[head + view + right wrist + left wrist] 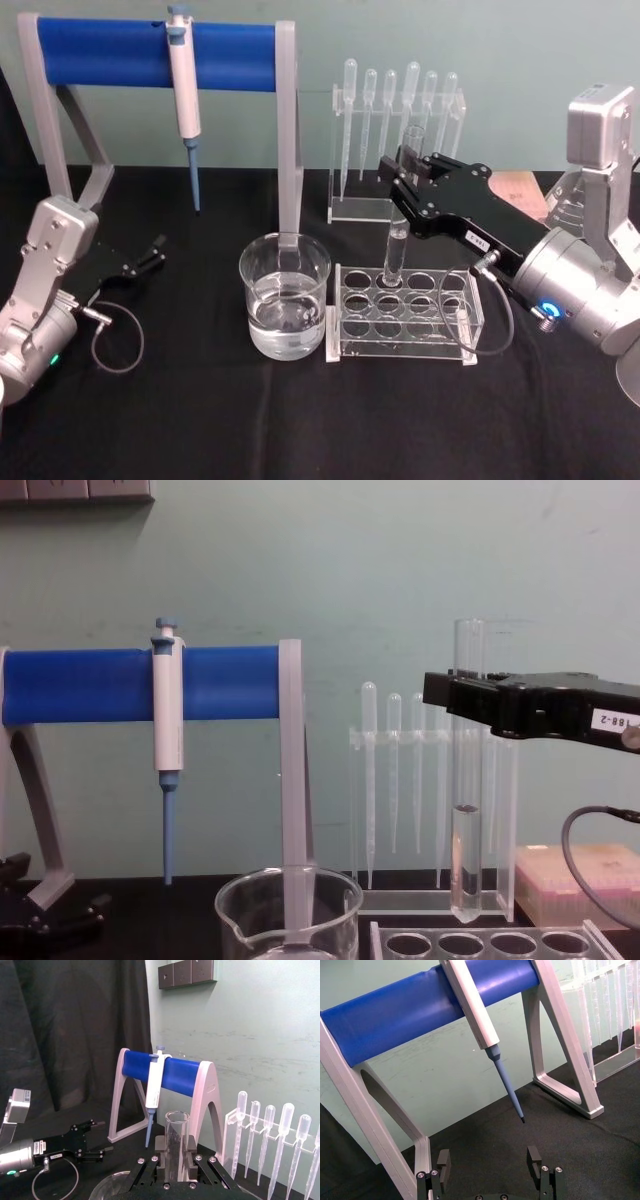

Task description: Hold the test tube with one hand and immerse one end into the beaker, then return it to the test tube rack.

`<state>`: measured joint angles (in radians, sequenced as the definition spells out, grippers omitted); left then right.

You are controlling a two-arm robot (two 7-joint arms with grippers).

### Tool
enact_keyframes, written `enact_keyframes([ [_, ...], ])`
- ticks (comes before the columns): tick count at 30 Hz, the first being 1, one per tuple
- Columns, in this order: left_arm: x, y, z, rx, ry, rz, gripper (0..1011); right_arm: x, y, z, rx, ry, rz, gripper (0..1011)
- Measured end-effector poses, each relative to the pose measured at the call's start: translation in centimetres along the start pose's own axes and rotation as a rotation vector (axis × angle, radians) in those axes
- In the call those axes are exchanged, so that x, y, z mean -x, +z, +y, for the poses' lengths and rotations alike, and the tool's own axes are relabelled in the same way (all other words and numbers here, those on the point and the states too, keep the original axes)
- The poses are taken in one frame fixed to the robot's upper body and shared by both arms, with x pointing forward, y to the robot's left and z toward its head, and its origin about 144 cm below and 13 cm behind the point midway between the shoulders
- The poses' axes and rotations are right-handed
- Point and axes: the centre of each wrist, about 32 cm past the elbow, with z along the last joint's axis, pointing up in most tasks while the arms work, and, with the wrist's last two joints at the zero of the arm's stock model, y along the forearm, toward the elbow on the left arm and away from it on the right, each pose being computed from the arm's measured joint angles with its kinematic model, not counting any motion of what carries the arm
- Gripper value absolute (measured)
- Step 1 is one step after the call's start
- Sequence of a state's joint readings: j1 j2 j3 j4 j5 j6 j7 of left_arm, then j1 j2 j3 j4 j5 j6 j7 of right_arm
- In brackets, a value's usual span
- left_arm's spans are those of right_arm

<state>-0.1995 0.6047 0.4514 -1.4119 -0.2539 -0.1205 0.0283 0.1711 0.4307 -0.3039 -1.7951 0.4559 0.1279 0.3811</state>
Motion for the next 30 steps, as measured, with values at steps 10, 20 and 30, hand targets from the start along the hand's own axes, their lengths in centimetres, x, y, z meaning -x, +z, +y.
enact_keyframes([
  [10, 0.0, 0.0, 0.0, 0.0, 0.0, 0.0, 1000, 0.0, -0.06, -0.01, 0.0, 0.001, 0.0, 230],
  [20, 0.0, 0.0, 0.0, 0.0, 0.0, 0.0, 1000, 0.0, -0.08, -0.02, 0.001, 0.001, -0.002, 230],
  [30, 0.0, 0.0, 0.0, 0.0, 0.0, 0.0, 1000, 0.0, -0.09, -0.02, 0.001, 0.001, -0.002, 230],
])
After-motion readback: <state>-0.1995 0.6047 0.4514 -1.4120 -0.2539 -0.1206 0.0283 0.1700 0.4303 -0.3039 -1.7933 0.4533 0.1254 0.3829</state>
